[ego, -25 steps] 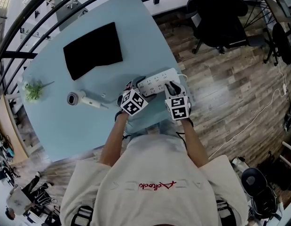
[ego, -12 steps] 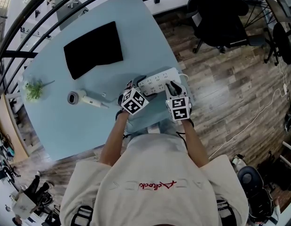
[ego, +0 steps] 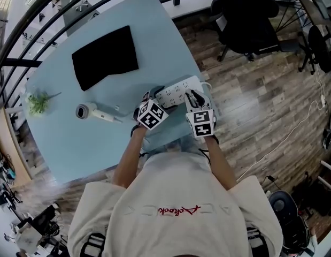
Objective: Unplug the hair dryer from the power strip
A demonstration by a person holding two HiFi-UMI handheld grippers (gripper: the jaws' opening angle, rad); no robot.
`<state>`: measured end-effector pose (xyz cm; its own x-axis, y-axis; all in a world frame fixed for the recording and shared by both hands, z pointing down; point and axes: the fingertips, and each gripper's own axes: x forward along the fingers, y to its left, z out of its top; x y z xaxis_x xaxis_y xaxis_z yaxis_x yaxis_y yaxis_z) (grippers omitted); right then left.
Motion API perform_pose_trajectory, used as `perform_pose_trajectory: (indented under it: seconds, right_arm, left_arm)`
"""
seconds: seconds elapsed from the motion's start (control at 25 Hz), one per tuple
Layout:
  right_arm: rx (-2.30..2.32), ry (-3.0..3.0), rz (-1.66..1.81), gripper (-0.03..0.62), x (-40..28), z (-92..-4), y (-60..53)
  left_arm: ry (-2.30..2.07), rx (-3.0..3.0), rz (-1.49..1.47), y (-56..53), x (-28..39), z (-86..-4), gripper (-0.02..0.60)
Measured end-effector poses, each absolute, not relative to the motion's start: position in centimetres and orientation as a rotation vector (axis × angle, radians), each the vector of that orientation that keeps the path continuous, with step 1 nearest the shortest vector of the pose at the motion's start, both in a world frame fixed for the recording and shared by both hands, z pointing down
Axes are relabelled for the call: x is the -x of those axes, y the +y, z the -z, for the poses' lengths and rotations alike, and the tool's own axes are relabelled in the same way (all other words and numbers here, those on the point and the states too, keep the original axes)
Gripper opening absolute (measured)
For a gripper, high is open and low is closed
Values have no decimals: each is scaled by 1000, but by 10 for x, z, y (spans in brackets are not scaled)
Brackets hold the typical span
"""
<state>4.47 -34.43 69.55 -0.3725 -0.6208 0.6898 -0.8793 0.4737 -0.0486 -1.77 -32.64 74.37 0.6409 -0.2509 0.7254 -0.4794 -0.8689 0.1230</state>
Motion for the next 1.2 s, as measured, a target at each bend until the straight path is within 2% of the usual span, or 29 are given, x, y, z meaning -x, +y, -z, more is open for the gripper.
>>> perform_pose_trajectory:
  seconds: [0.56, 0.6, 0.68, 0.72, 0.84, 1.2]
  right_arm:
    - [-1281, -2131, -615, 112, -57, -697, -335]
    - [-1285, -2135, -619, 112, -58, -696, -335]
    - [-1288, -2142, -626, 112, -59, -695, -335]
    - [-1288, -2146, -629, 112, -60, -696, -334]
    - [-1281, -2157, -637, 112, -61, -696, -333]
    - [-1259, -2218, -627, 112, -62, -682, -327]
  left_arm:
    - [-775, -2609, -888, -336, 26, -700, 399]
    - [-810, -2607, -871, -337, 29, -695, 376]
    - [-895, -2592, -796, -337, 38, -686, 118]
    - [-929, -2575, -736, -336, 40, -681, 9]
    - [-963, -2514, -639, -331, 42, -676, 9]
    - [-988, -2503, -655, -310, 29, -666, 9]
